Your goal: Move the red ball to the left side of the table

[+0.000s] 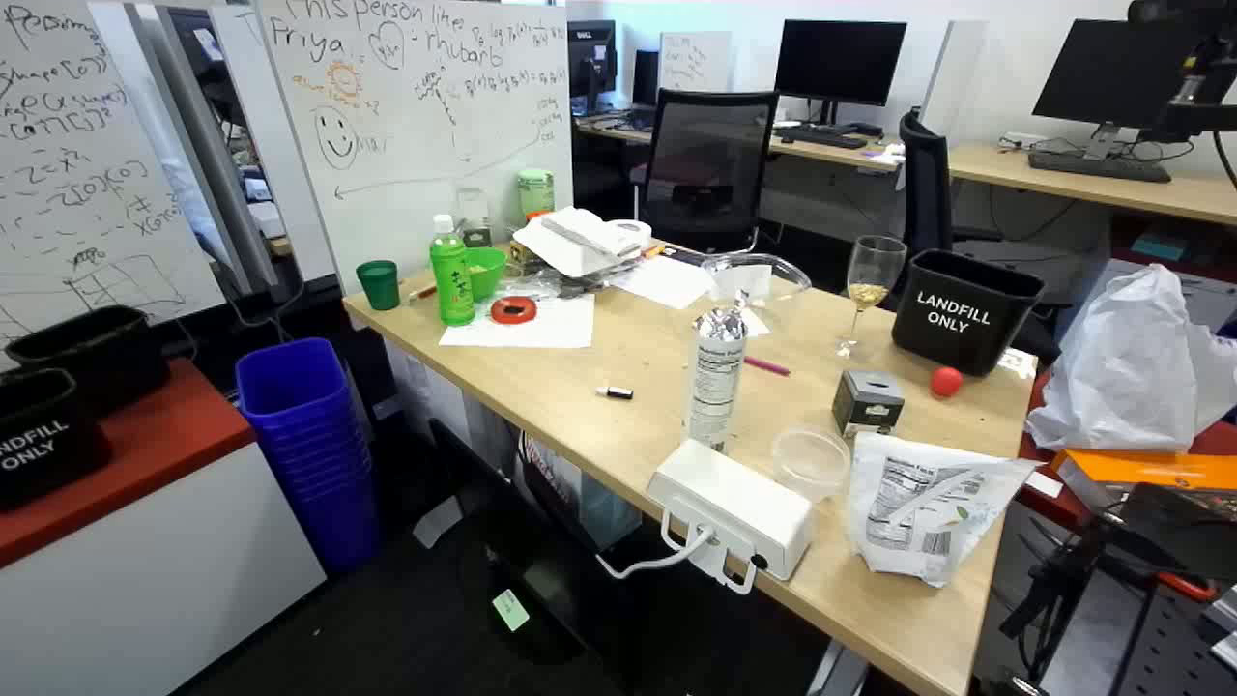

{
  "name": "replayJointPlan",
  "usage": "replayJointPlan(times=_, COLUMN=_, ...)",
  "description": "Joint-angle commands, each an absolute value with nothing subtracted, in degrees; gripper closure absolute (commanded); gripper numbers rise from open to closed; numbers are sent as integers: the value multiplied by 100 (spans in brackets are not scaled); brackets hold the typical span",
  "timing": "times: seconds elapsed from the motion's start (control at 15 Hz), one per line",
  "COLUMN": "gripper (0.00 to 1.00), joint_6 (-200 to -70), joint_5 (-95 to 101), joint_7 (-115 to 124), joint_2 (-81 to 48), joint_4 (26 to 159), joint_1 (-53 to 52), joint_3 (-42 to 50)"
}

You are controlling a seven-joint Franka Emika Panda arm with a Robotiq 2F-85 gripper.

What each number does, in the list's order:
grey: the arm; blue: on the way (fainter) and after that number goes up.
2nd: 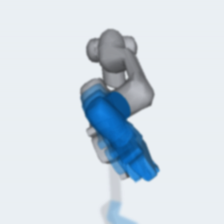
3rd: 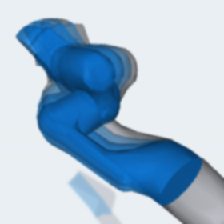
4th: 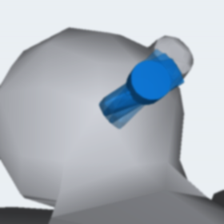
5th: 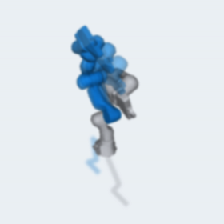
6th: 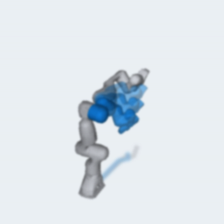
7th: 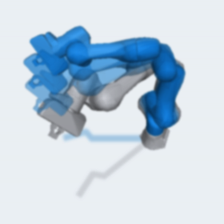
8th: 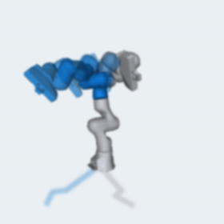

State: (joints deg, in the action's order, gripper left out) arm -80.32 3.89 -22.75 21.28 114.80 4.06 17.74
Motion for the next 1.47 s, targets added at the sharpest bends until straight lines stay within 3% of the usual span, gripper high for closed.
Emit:
replayJointPlan(times=0.0, gripper=0, joint_6=-8024, joint_5=356, joint_7=-2313, joint_2=2107, joint_4=11468, joint_1=534, joint_3=1672)
replayJointPlan(times=1.4, gripper=0, joint_6=-8734, joint_5=-207, joint_7=-537, joint_2=1160, joint_4=11866, joint_1=703, joint_3=1409)
